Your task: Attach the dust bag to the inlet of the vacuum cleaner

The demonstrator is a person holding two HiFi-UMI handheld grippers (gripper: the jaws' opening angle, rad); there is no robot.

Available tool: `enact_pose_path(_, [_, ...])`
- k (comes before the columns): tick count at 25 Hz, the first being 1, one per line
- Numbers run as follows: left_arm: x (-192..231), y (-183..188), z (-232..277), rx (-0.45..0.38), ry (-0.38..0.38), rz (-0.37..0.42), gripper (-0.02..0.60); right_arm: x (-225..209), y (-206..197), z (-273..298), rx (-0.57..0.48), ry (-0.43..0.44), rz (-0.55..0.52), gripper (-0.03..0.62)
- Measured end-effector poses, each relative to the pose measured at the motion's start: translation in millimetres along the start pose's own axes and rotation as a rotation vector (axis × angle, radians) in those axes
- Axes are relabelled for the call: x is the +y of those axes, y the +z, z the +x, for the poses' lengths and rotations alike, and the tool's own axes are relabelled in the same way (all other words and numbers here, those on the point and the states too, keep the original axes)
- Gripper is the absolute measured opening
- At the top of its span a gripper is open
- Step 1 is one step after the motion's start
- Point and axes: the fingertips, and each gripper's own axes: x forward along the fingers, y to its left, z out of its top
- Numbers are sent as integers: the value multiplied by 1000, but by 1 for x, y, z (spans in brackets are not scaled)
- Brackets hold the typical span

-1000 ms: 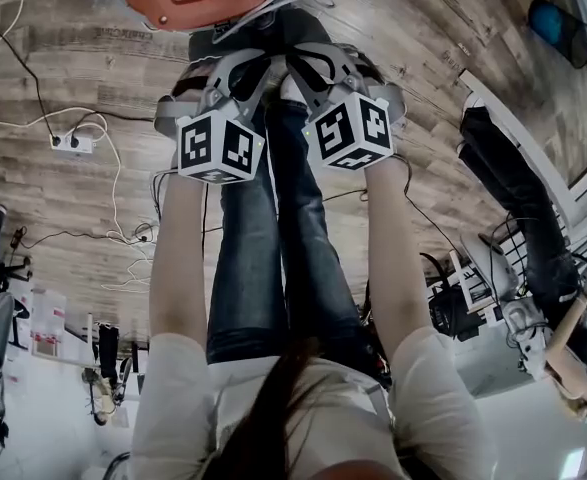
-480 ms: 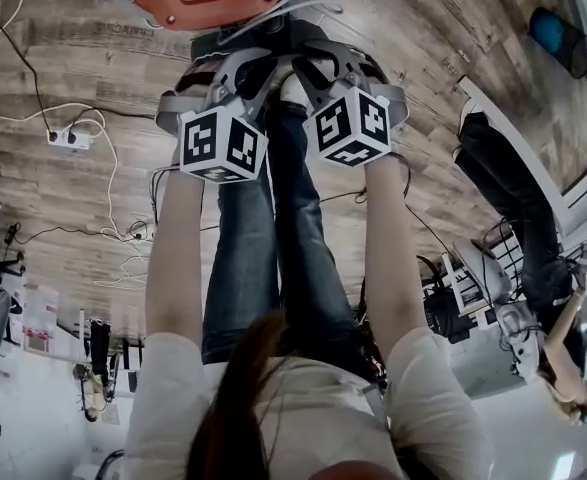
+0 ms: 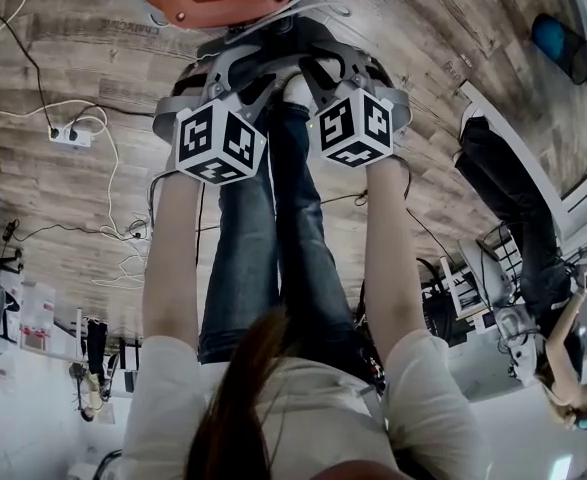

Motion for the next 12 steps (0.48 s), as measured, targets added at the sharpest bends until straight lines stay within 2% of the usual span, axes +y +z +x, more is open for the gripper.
enact_pose_path(2, [-2, -9, 2, 30, -3, -6, 187, 0, -1, -1, -1, -4, 3, 86])
enact_pose_path(5, [0, -13, 8, 70, 30, 35, 109, -1, -1, -2, -5, -12, 10, 83])
enact_pose_path(7, [5, -15, 9, 89, 60, 52, 80, 0, 0, -2, -10, -13, 14, 81])
enact_pose_path(12, [9, -14, 13, 92, 103, 44, 75, 0, -1, -6, -24, -14, 35, 77])
